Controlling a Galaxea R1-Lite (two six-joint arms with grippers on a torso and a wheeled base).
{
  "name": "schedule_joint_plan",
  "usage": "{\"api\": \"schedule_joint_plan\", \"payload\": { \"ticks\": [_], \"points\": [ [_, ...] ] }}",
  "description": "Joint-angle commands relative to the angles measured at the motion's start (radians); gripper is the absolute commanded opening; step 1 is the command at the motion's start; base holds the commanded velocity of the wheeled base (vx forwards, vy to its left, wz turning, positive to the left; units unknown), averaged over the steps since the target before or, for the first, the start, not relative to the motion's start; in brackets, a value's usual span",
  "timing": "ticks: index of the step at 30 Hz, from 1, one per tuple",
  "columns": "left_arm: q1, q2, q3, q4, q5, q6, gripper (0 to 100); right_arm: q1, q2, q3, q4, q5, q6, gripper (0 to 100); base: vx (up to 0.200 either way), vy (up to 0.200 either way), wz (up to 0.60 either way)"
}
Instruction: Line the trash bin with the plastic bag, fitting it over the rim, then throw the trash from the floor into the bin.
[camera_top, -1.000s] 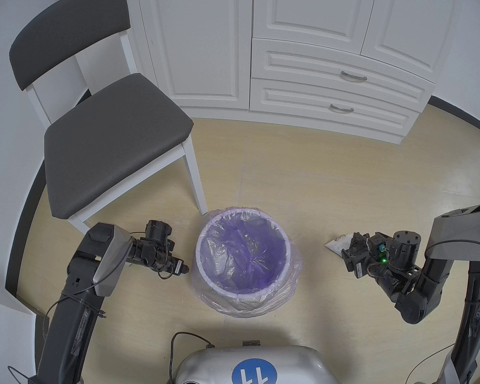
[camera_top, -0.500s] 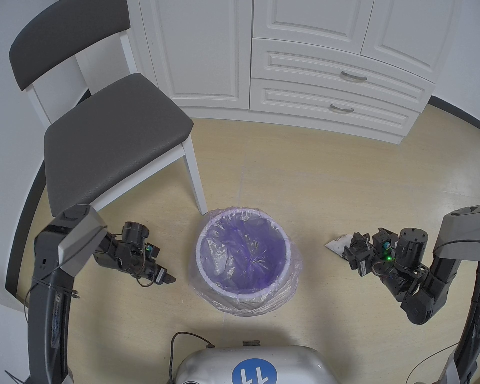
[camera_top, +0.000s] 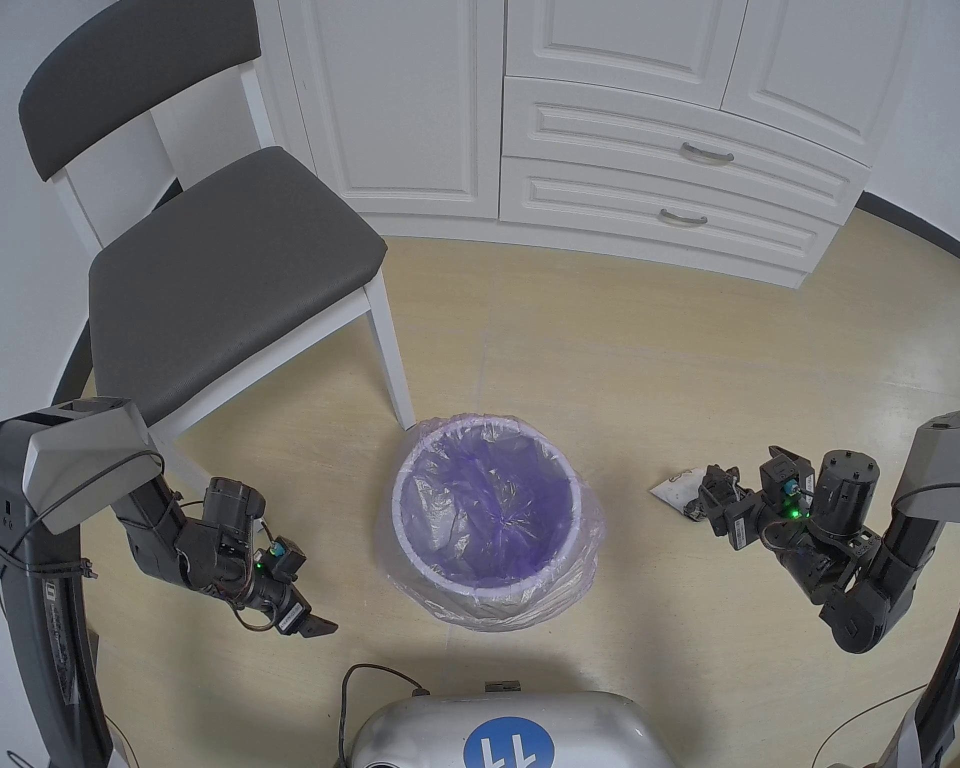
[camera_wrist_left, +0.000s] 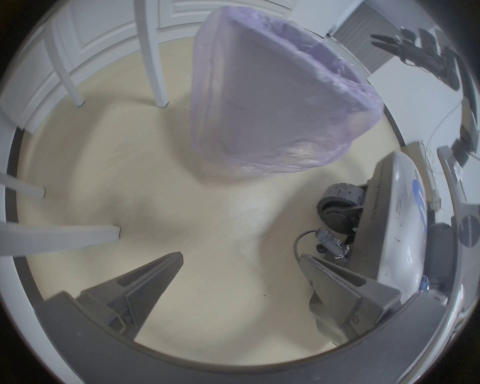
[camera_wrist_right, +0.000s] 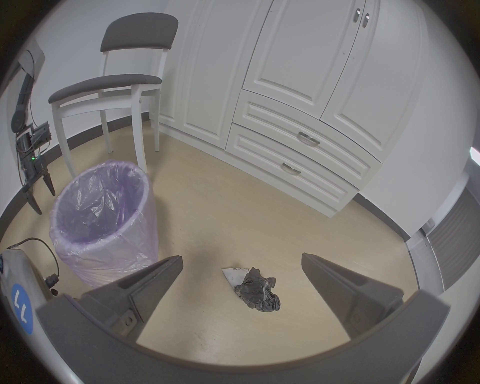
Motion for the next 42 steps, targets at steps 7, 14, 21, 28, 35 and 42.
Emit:
{"api": "schedule_joint_plan", "payload": {
  "ticks": [7, 14, 21, 28, 35, 42],
  "points": [
    [-0.141, 0.123, -0.073, -0.210, -0.022, 0.019, 100, 0.000, -0.015, 0.009, -0.018, 0.002, -0.012, 100, 0.000, 0.000, 0.00],
    [-0.170, 0.183, -0.157, -0.227, -0.022, -0.037, 100, -0.005, -0.006, 0.005, -0.018, 0.003, -0.012, 100, 0.000, 0.000, 0.00],
    [-0.180, 0.200, -0.202, -0.227, -0.020, -0.061, 100, -0.006, 0.004, 0.002, -0.018, 0.005, -0.012, 100, 0.000, 0.000, 0.00],
    [-0.172, 0.210, -0.232, -0.227, -0.020, -0.078, 0, -0.008, 0.004, 0.005, -0.018, 0.005, -0.014, 100, 0.000, 0.000, 0.00],
    [-0.129, 0.237, -0.318, -0.204, -0.017, -0.078, 0, -0.008, 0.008, 0.005, -0.018, 0.005, -0.020, 100, 0.000, 0.000, 0.00],
    [-0.098, 0.272, -0.450, -0.121, -0.015, -0.078, 0, -0.011, 0.011, 0.005, -0.018, 0.005, -0.031, 100, 0.000, 0.000, 0.00]
  ]
}}
